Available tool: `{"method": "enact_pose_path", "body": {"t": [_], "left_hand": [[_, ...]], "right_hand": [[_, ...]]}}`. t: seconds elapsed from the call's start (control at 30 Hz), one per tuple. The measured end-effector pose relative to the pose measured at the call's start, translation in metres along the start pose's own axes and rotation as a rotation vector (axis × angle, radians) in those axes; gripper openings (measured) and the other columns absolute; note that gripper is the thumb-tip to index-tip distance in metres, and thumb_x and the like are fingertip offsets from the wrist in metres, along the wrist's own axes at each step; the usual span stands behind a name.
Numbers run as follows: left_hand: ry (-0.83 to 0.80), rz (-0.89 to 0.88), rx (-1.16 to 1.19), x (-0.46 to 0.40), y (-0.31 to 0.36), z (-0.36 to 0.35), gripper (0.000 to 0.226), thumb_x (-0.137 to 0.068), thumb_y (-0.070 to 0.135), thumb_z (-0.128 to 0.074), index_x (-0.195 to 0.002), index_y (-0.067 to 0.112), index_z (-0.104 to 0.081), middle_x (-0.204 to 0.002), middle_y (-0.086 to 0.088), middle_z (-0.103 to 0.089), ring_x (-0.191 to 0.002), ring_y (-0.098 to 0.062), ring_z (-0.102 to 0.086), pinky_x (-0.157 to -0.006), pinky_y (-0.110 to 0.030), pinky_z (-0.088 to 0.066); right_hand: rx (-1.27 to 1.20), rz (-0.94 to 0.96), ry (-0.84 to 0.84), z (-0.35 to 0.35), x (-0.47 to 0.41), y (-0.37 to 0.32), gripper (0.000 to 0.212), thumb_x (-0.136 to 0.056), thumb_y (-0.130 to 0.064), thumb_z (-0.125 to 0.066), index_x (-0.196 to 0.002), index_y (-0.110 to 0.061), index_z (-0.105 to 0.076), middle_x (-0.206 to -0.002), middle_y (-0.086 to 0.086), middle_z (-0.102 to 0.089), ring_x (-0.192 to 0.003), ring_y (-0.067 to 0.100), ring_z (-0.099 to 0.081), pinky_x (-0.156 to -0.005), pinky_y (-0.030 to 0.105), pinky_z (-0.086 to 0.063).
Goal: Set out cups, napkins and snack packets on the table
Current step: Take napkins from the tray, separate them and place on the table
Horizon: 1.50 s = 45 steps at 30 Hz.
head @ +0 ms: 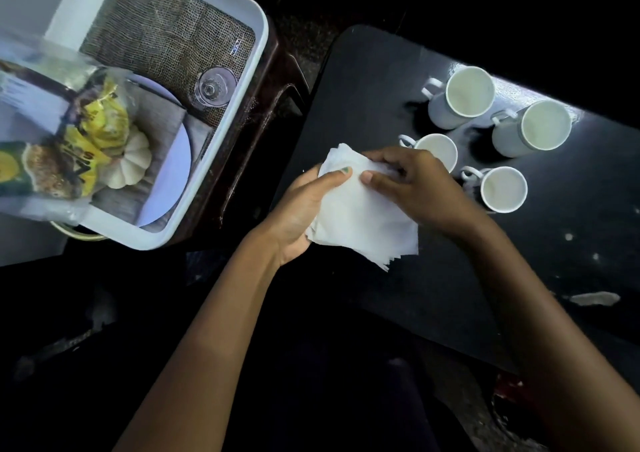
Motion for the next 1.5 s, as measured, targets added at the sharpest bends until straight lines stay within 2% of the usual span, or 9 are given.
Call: {"method": "enact_pose_path", "body": {"t": [0.1, 0.17, 0.3, 0.53, 0.7, 0.87, 1.1, 1.33, 1.5], "left_hand": [[-0.054, 0.039, 0.134, -0.001, 0.002, -0.007, 0.05, -0.098, 0.034, -0.034, -0.092, 0.007, -0.075, -0.088, -0.011, -0.074, -0.077, -0.017, -0.071, -0.062, -0.021, -0.056], [0.07, 0.05, 0.251, -0.004, -0.001, 0.0, 0.055, -0.094, 0.045, -0.038, -0.071, 0.013, -0.077, -0.071, -0.005, -0.073, -0.065, -0.016, -0.069, -0.055, -0.019, -0.052], [0.271, 0.033, 0.355, 0.002, -0.01, 0.008, 0.054, -0.087, 0.054, -0.049, -0.113, 0.01, -0.065, -0.102, -0.01, -0.07, -0.088, -0.022, -0.066, -0.078, -0.032, -0.053], [0.214, 0.024, 0.252, 0.009, -0.035, -0.007, 0.036, -0.094, 0.031, -0.05, -0.119, 0.009, -0.061, -0.12, -0.016, -0.066, -0.114, -0.033, -0.061, -0.104, -0.046, -0.044], [0.361, -0.111, -0.004, 0.006, -0.026, -0.001, 0.018, -0.097, 0.025, -0.049, -0.096, 0.017, -0.064, -0.098, -0.005, -0.072, -0.09, -0.018, -0.069, -0.077, -0.029, -0.055], [0.466, -0.218, -0.074, 0.008, -0.009, 0.006, 0.026, -0.094, 0.027, -0.055, -0.07, 0.016, -0.058, -0.051, 0.013, -0.064, -0.047, 0.004, -0.058, -0.043, -0.01, -0.041], [0.459, -0.256, -0.06, 0.012, -0.002, 0.013, 0.031, -0.089, 0.024, -0.063, -0.089, -0.007, -0.057, -0.077, -0.009, -0.061, -0.07, -0.019, -0.056, -0.064, -0.03, -0.045], [0.379, -0.21, -0.123, 0.019, 0.004, 0.014, 0.006, -0.079, 0.012, -0.06, -0.078, 0.017, -0.063, -0.072, 0.006, -0.068, -0.067, -0.01, -0.061, -0.061, -0.023, -0.048], [0.367, -0.234, -0.257, 0.029, 0.009, 0.011, 0.032, -0.074, -0.004, -0.047, -0.083, 0.022, -0.064, -0.073, 0.005, -0.063, -0.063, -0.009, -0.056, -0.06, -0.024, -0.044]], "right_hand": [[-0.117, -0.035, 0.059, -0.002, -0.005, 0.009, 0.01, -0.088, -0.02, -0.065, -0.096, -0.021, -0.068, -0.085, -0.007, -0.067, -0.077, 0.005, -0.059, -0.07, 0.021, -0.046], [-0.205, -0.059, 0.144, -0.004, -0.005, 0.014, 0.003, -0.087, -0.019, -0.065, -0.087, -0.016, -0.067, -0.077, -0.005, -0.064, -0.069, 0.005, -0.053, -0.064, 0.021, -0.042], [-0.488, -0.156, 0.348, -0.005, 0.002, 0.028, 0.006, -0.09, -0.016, -0.06, -0.084, -0.013, -0.061, -0.078, 0.002, -0.061, -0.072, 0.011, -0.052, -0.064, 0.023, -0.042], [-0.673, -0.223, 0.428, -0.019, 0.01, 0.04, 0.008, -0.095, -0.015, -0.052, -0.095, -0.01, -0.059, -0.083, 0.0, -0.063, -0.072, 0.008, -0.055, -0.064, 0.017, -0.046], [-0.543, -0.13, 0.391, -0.023, 0.011, 0.033, 0.009, -0.096, -0.023, -0.05, -0.09, -0.026, -0.057, -0.086, -0.009, -0.066, -0.078, 0.004, -0.061, -0.074, 0.027, -0.051], [-0.511, -0.096, 0.354, -0.029, 0.015, 0.03, 0.007, -0.096, -0.023, -0.051, -0.094, -0.027, -0.056, -0.089, -0.01, -0.067, -0.082, 0.007, -0.063, -0.078, 0.033, -0.052], [-0.563, -0.127, 0.349, -0.029, 0.023, 0.029, 0.011, -0.094, -0.026, -0.055, -0.097, -0.018, -0.062, -0.09, -0.004, -0.068, -0.082, 0.008, -0.061, -0.075, 0.027, -0.049], [-0.503, -0.174, 0.371, -0.016, 0.03, 0.023, 0.025, -0.086, 0.0, -0.048, -0.089, -0.015, -0.068, -0.077, -0.005, -0.067, -0.068, 0.005, -0.057, -0.062, 0.017, -0.045], [-0.479, -0.18, 0.492, -0.016, 0.04, 0.021, 0.018, -0.088, -0.006, -0.054, -0.092, -0.017, -0.068, -0.082, -0.004, -0.069, -0.073, 0.007, -0.061, -0.068, 0.022, -0.047]]}}
Point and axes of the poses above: each hand's wrist, its own x-axis away from the middle knuckle, its own z-axis out of the back of the hand, y = z × x, the point moved 6 cm from there along -x, towards the middle knuckle
